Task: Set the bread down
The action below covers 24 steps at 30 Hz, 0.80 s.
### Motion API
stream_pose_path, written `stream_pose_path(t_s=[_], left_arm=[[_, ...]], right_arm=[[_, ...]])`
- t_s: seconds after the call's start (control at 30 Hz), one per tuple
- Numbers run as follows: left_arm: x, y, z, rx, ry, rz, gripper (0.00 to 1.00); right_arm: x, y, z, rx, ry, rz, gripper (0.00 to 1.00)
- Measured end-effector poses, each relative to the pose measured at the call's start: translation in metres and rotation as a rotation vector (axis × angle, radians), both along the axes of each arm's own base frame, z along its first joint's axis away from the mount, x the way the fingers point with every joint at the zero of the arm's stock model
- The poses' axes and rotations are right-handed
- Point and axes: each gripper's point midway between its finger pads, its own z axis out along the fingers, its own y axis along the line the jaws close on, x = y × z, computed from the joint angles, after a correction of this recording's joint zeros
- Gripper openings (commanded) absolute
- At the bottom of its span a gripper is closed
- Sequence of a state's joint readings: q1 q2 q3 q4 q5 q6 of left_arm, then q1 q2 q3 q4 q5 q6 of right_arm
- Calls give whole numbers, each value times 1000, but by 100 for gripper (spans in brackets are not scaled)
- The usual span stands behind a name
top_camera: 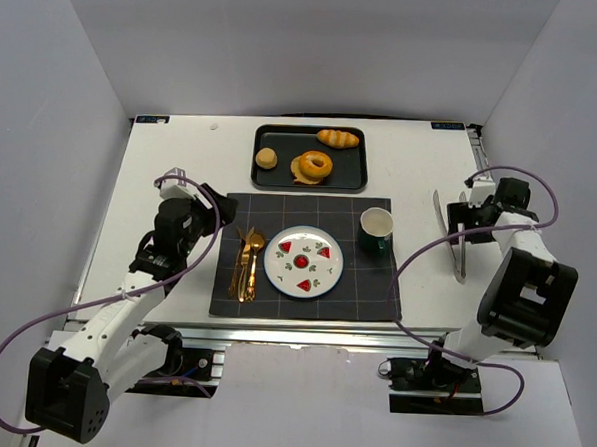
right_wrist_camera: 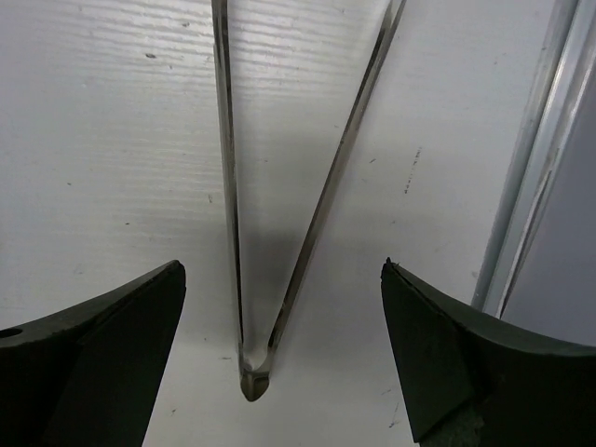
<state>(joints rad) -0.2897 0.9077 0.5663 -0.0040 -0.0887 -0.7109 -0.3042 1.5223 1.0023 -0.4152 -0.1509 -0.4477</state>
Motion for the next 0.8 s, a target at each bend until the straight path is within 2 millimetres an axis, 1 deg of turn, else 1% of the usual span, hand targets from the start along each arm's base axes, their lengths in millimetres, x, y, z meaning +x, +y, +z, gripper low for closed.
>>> stream_pose_path(t_s=[0.07, 0.2, 0.27, 0.37, 0.4, 0.47, 0.5, 0.6, 0.8], left_arm=[[1, -1, -2, -1, -2, -1, 81], [1, -1, -2, -5, -10, -4, 81], [1, -2, -2, -7, -13, -7, 81], [1, -2, -3, -8, -14, -7, 81], [1, -2, -4, -10, -13, -6, 81], [0, -2, -6, -9, -9, -6, 81], [0, -2, -7, -8, -7, -6, 81], [0, -2, -7, -8, -7, -6, 81], [0, -2, -7, -7, -8, -7, 81]], right_arm=[[0, -2, -14, 5, 35, 4, 88], [-1, 2, -47, 51, 129, 17, 81], [3, 6, -56, 89, 157, 29, 80], [8, 9, -59, 117, 163, 34, 76], [9, 9, -59, 118, 162, 32, 73], [11, 7, -60, 114, 165, 24, 70], [13, 6, -60, 109, 161, 20, 67], [14, 2, -62, 90, 154, 14, 64], [16, -3, -64, 53, 116, 12, 64]])
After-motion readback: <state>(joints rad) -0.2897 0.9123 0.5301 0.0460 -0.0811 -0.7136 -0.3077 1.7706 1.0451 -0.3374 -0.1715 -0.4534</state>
